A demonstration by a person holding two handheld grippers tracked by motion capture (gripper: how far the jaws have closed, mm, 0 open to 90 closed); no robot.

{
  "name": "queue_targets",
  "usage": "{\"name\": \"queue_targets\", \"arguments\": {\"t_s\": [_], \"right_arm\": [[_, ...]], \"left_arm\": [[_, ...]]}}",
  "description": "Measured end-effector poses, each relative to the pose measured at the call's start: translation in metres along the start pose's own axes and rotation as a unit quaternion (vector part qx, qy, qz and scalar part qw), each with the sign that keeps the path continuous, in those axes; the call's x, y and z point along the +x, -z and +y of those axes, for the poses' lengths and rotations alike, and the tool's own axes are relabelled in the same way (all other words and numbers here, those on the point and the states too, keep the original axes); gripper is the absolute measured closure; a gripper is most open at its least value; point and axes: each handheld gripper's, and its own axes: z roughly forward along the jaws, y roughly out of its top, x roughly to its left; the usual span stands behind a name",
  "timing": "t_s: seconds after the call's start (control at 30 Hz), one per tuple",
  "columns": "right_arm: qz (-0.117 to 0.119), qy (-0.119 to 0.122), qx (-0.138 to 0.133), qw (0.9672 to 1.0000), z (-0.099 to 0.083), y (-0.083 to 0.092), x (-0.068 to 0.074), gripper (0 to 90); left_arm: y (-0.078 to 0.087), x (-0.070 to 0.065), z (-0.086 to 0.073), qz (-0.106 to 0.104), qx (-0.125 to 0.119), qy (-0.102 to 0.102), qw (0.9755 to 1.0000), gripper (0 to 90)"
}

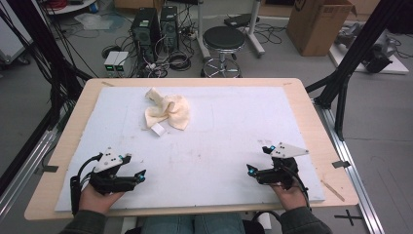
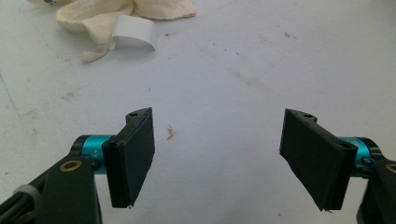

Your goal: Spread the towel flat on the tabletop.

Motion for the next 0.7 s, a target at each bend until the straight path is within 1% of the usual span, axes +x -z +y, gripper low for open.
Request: {"name": "queue_targets", "arguments": {"t_s": [0.07,0.27,0.33,0.37,0.4,0.43,0.5,0.57,0.67,0.7], "right_arm": [[0.0,-0.002,-0.001,1.0,0.0,-0.001,0.0,11.0],[0.001,0.0,-0.004,1.0,0.001,0.0,-0.001,11.0],[0.001,-0.002,-0.003,1.0,0.001,0.0,-0.001,11.0],[0.001,-0.002,-0.003,1.0,0.001,0.0,-0.001,11.0],[0.003,-0.003,-0.005,1.0,0.001,0.0,-0.001,11.0],[0.003,-0.003,-0.004,1.0,0.001,0.0,-0.001,11.0],[0.003,-0.002,-0.007,1.0,0.001,0.001,-0.001,11.0],[0.004,-0.003,-0.009,0.9999,0.002,0.002,-0.001,11.0],[0.005,-0.003,-0.012,0.9999,0.002,0.002,-0.001,11.0],[0.006,-0.001,-0.012,0.9999,0.003,0.002,-0.002,11.0]], "left_arm": [[-0.001,0.0,0.001,-0.001,0.0,0.001,1.0,27.5],[-0.003,0.0,0.006,-0.005,-0.001,-0.006,1.0,27.5],[-0.006,0.002,0.011,-0.012,0.003,-0.006,0.9999,27.5],[-0.006,0.002,0.011,-0.012,0.003,-0.006,0.9999,27.5],[-0.008,0.002,0.014,-0.014,0.0,-0.001,0.9999,27.5],[-0.009,0.003,0.018,-0.015,0.003,-0.003,0.9999,27.5],[-0.009,0.003,0.02,-0.015,0.004,-0.004,0.9999,27.6],[-0.012,0.004,0.025,-0.021,0.004,-0.003,0.9998,28.5],[-0.021,0.008,0.035,-0.026,0.006,0.0,0.9997,28.5],[-0.021,0.008,0.035,-0.026,0.006,0.0,0.9997,28.5]]}}
